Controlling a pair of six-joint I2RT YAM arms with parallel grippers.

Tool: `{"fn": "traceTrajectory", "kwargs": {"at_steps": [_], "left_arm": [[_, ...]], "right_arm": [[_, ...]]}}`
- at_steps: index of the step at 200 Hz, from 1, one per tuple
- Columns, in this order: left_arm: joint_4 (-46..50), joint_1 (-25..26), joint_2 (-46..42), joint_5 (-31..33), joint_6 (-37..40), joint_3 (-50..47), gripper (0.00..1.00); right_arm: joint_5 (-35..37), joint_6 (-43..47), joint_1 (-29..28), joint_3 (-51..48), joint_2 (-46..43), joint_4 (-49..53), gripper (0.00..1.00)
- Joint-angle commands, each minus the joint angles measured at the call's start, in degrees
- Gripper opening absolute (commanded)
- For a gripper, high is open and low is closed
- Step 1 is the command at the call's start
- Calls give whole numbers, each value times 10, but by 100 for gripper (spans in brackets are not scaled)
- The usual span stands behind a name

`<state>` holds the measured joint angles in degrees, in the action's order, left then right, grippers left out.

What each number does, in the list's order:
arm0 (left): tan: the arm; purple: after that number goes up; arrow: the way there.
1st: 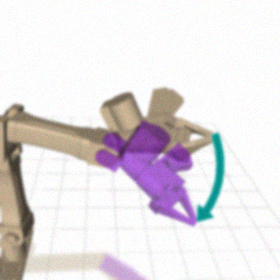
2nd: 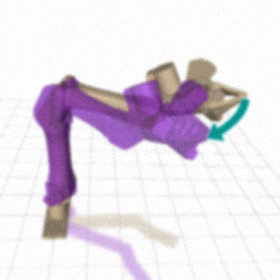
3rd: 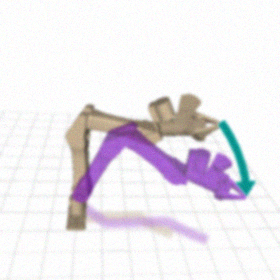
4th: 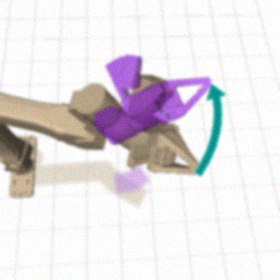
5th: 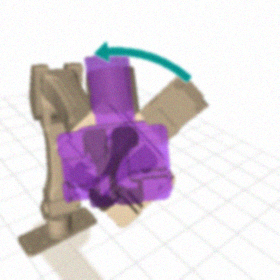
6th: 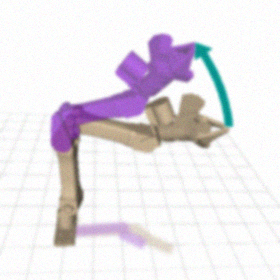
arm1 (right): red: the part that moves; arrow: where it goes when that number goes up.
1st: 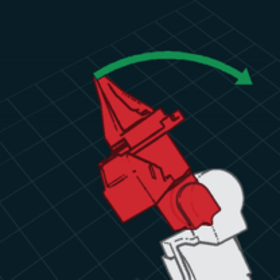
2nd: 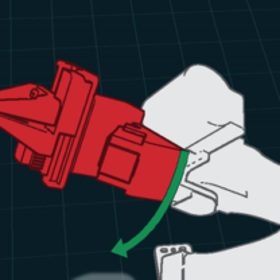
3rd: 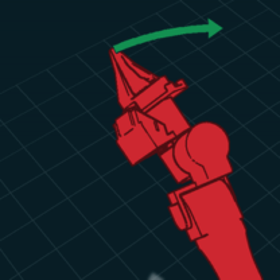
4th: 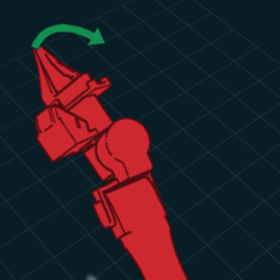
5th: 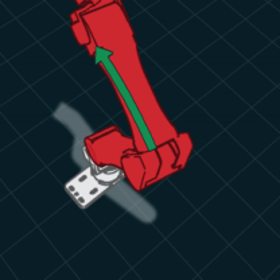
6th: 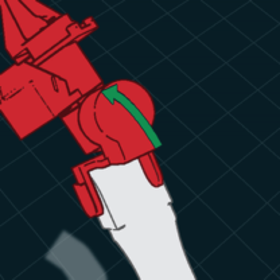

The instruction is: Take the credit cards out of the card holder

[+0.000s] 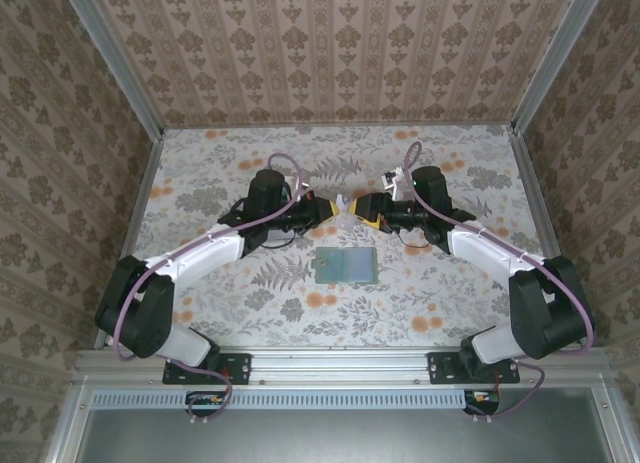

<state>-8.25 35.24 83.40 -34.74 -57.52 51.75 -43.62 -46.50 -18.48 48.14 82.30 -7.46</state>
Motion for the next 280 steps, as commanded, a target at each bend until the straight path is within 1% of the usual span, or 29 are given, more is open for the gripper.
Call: {"fn": "traceTrajectory", "kwargs": {"at_steps": [1, 27, 32, 37, 39, 41, 43, 57, 69, 103, 118, 139, 149, 168, 179, 192, 197, 201, 216, 237, 255, 280], "left_arm": [[140, 0, -30, 28, 119, 41, 0], [279, -1, -37, 81, 235, 81, 0], [302, -1, -38, 92, 255, 89, 0], [321, -1, -39, 105, 273, 96, 0], [329, -1, -39, 110, 282, 99, 0], [336, -1, -39, 115, 289, 101, 0], [342, -1, -39, 121, 296, 104, 0], [379, -1, -45, 172, 342, 116, 0], [390, 0, -56, 215, 381, 114, 0], [336, 0, -120, 271, 542, 62, 0], [332, 0, -142, 284, 630, 46, 0], [331, -4, -165, 305, 705, 27, 0], [321, -13, -176, 301, 739, 12, 0], [313, -37, -196, 259, 844, -17, 0], [313, -56, -200, 236, 882, -23, 0], [324, -84, -192, 207, 920, -17, 0], [335, -87, -185, 195, 943, -11, 0], [346, -108, -179, 181, 964, -6, 0], [375, -131, -153, 146, 1026, 16, 0], [392, -145, -115, 132, 1090, 42, 0], [397, -146, -90, 138, 1152, 49, 0], [382, -149, -59, 145, 1166, 61, 0]], "right_arm": [[47, 47, 1, -2, -22, 62, 67], [66, 74, 2, 1, -48, 94, 75], [69, 77, 2, 2, -50, 100, 85], [72, 80, 3, 2, -53, 105, 89], [73, 81, 2, 2, -53, 106, 92], [74, 82, 2, 2, -54, 107, 98], [76, 83, 2, 3, -54, 109, 99], [83, 89, 2, 3, -61, 117, 100], [90, 94, 2, 4, -65, 123, 100], [123, 109, 2, 6, -86, 147, 100], [139, 115, 2, 1, -101, 154, 100], [154, 120, 2, -5, -118, 160, 100], [161, 122, 2, -7, -122, 163, 100], [172, 122, 3, -9, -132, 161, 100], [177, 124, 2, -9, -137, 161, 100], [183, 129, 2, -5, -141, 166, 99], [185, 131, 2, -4, -142, 169, 100], [186, 133, 3, -2, -141, 171, 100], [189, 136, 2, 4, -139, 179, 100], [194, 137, 3, 8, -139, 184, 100], [201, 138, 2, 9, -139, 189, 100], [209, 138, 2, 10, -138, 196, 100]]}}
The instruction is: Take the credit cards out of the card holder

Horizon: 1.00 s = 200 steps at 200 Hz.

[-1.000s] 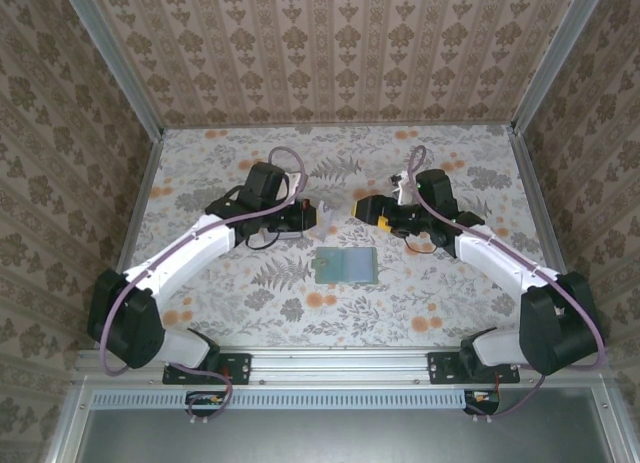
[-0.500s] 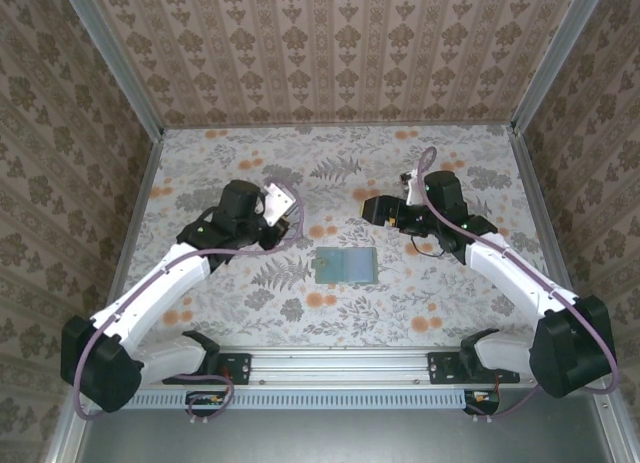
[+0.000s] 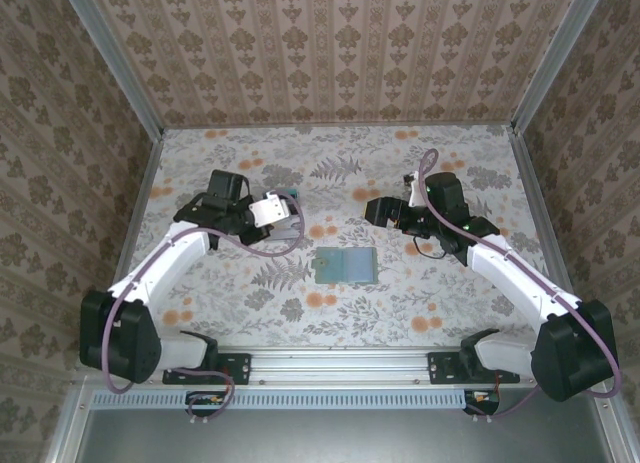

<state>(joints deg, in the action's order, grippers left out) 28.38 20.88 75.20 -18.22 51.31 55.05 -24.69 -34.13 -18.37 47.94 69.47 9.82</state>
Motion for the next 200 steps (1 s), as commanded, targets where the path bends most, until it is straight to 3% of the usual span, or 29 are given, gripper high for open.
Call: {"fn": "traceTrajectory", "kwargs": {"at_steps": [1, 73, 200], "left_arm": [[16, -6, 24, -21, 78, 29, 0], [4, -3, 81, -12, 120, 52, 0], [0, 0, 153, 0, 117, 75, 0]], "right_arm": [[20, 15, 1, 13, -10, 24, 100], [30, 19, 1, 11, -2, 31, 100], [20, 9, 1, 8, 15, 22, 100]]}}
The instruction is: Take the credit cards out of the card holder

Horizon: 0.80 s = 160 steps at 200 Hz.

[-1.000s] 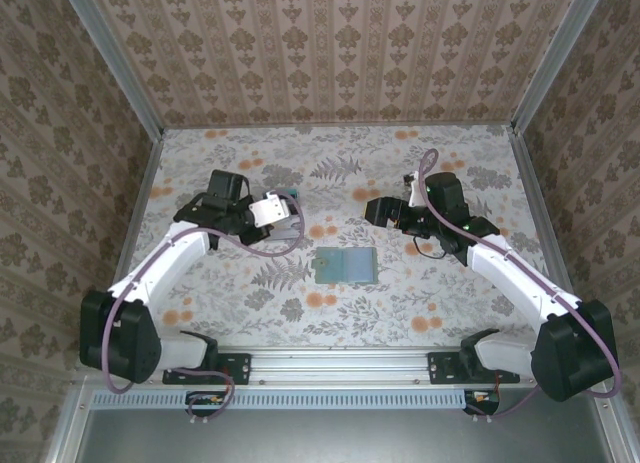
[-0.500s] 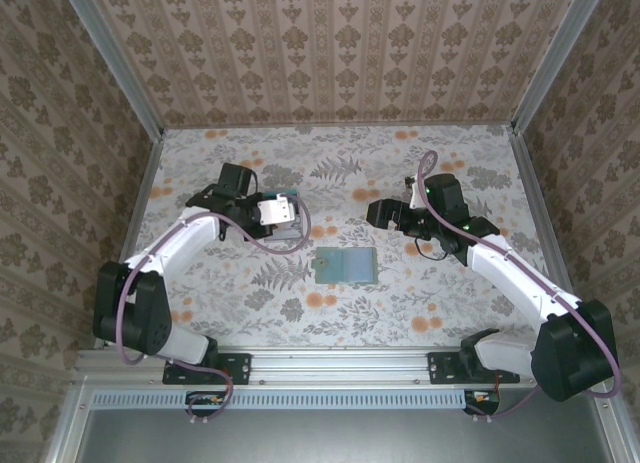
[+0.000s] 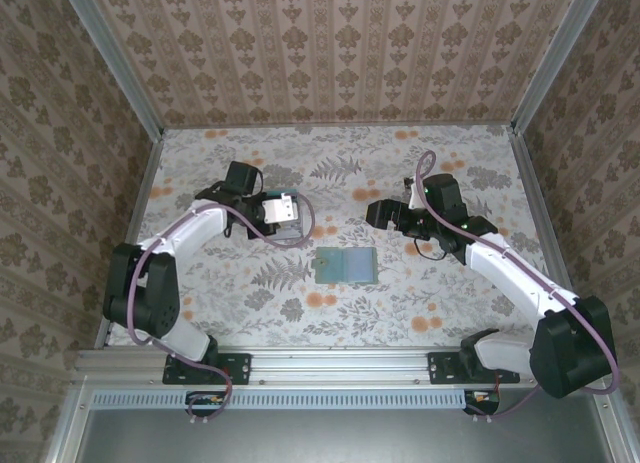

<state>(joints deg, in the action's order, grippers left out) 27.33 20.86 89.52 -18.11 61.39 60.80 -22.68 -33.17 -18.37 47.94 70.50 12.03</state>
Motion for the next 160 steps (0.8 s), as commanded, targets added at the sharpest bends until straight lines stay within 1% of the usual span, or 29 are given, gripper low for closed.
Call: {"fn": "traceTrajectory", "kwargs": {"at_steps": [1, 50, 58, 65, 75, 96, 103, 122, 140, 145, 150, 154, 160], "left_arm": [[10, 1, 10, -1, 16, 18, 0], [14, 1, 18, 6, 16, 23, 0], [14, 1, 20, 8, 16, 25, 12], [15, 1, 22, 9, 18, 27, 17], [14, 1, 21, 13, 19, 28, 28], [13, 1, 22, 16, 19, 30, 29], [7, 0, 21, 16, 16, 29, 32], [5, 1, 18, 11, 10, 29, 35], [-10, -2, 8, 5, -20, 31, 39], [-20, -4, 3, 2, -33, 30, 42], [-32, -6, -3, 0, -46, 29, 48], [-42, -7, -8, 1, -60, 27, 51], [-57, -9, -14, 3, -77, 24, 60]], "right_arm": [[0, -1, 1, 8, 5, -1, 100], [-4, -2, 1, 8, 11, -6, 100], [-4, -2, 1, 9, 12, -6, 100], [-5, -1, 1, 10, 13, -6, 100], [-6, -1, 1, 10, 14, -6, 100], [-7, -1, 1, 10, 15, -5, 100], [-7, 0, 2, 11, 16, -6, 100], [-7, -1, 1, 11, 17, -5, 100], [-8, 0, 1, 12, 17, -3, 100], [-7, 2, 1, 12, 16, -2, 99], [-6, 3, 1, 14, 16, 0, 100], [-6, 5, 2, 15, 16, 2, 100], [-4, 8, 1, 17, 17, 6, 100]]}}
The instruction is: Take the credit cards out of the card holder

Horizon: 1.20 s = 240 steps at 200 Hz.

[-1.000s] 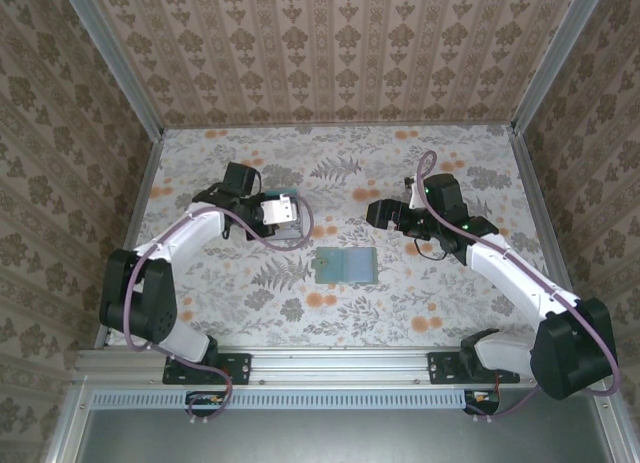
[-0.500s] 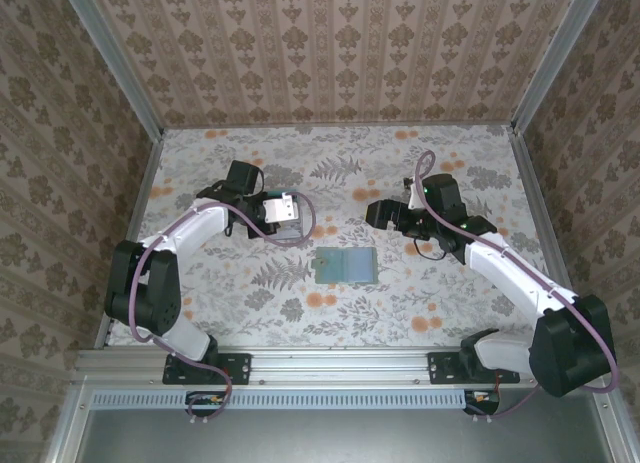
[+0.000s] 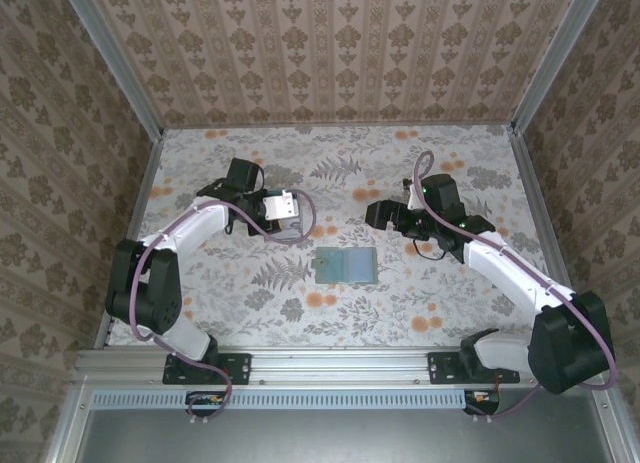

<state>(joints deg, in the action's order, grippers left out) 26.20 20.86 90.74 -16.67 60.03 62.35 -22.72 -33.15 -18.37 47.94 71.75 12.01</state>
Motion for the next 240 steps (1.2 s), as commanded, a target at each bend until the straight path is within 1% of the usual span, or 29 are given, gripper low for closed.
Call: {"fn": "traceTrajectory", "kwargs": {"at_steps": [1, 3, 4, 6, 7, 8, 9, 11, 13, 35, 62, 78, 102, 119, 134, 140, 154, 165, 172, 181, 186, 193, 202, 212, 240], "left_arm": [[-48, -10, -28, -10, -66, 7, 60], [-52, -10, -30, -8, -70, 7, 62], [-55, -10, -31, -7, -75, 7, 64], [-60, -11, -34, -6, -80, 6, 75], [-63, -11, -35, -6, -84, 5, 83], [-65, -11, -37, -5, -87, 5, 87], [-67, -11, -39, -4, -90, 4, 93], [-72, -12, -40, -2, -95, 3, 98], [-76, -12, -43, -1, -101, 2, 100], [-118, -12, -74, 22, -176, -7, 100], [-166, -13, -115, 96, -314, -15, 100], [-178, -16, -141, 127, -374, -20, 100], [-183, -30, -179, 168, -480, -26, 100], [-183, -43, -200, 237, -566, -26, 100], [-146, -57, -217, 271, -627, -17, 100], [-129, -63, -220, 265, -631, -12, 100], [-89, -77, -225, 221, -619, -5, 100], [-56, -87, -225, 188, -637, 4, 100], [-42, -96, -226, 157, -653, 5, 100], [-20, -107, -232, 106, -676, 7, 100], [-23, -113, -235, 73, -686, 1, 100], [-42, -119, -246, 42, -701, -16, 100], [-66, -120, -259, 40, -732, -42, 100], [-72, -121, -267, 45, -765, -60, 100], [-54, -118, -268, 33, -818, -82, 100]], "right_arm": [[-3, 8, 1, 16, 4, 7, 100], [-2, 9, 1, 18, 4, 7, 100], [-2, 9, 1, 18, 4, 8, 100], [-2, 10, 1, 18, 4, 10, 99], [-1, 11, 2, 18, 4, 10, 100], [-1, 12, 1, 19, 4, 11, 100], [-1, 12, 1, 20, 4, 11, 100], [0, 12, 1, 20, 4, 12, 100], [1, 14, 0, 21, 4, 13, 100], [6, 25, -1, 30, 7, 26, 100], [19, 39, -10, 43, 11, 43, 100], [33, 48, -20, 51, 14, 55, 100], [62, 66, -43, 64, 22, 78, 100], [74, 70, -56, 70, 28, 83, 100], [95, 71, -71, 74, 36, 88, 99], [108, 72, -76, 78, 42, 96, 100], [129, 76, -89, 87, 55, 112, 100], [141, 73, -98, 91, 64, 118, 100], [150, 73, -104, 91, 69, 122, 100], [179, 71, -116, 97, 75, 136, 100], [194, 72, -123, 101, 83, 144, 100], [212, 73, -131, 106, 98, 155, 100], [223, 71, -136, 109, 107, 165, 100], [237, 61, -138, 108, 115, 171, 100], [241, 40, -138, 77, 116, 157, 100]]}}
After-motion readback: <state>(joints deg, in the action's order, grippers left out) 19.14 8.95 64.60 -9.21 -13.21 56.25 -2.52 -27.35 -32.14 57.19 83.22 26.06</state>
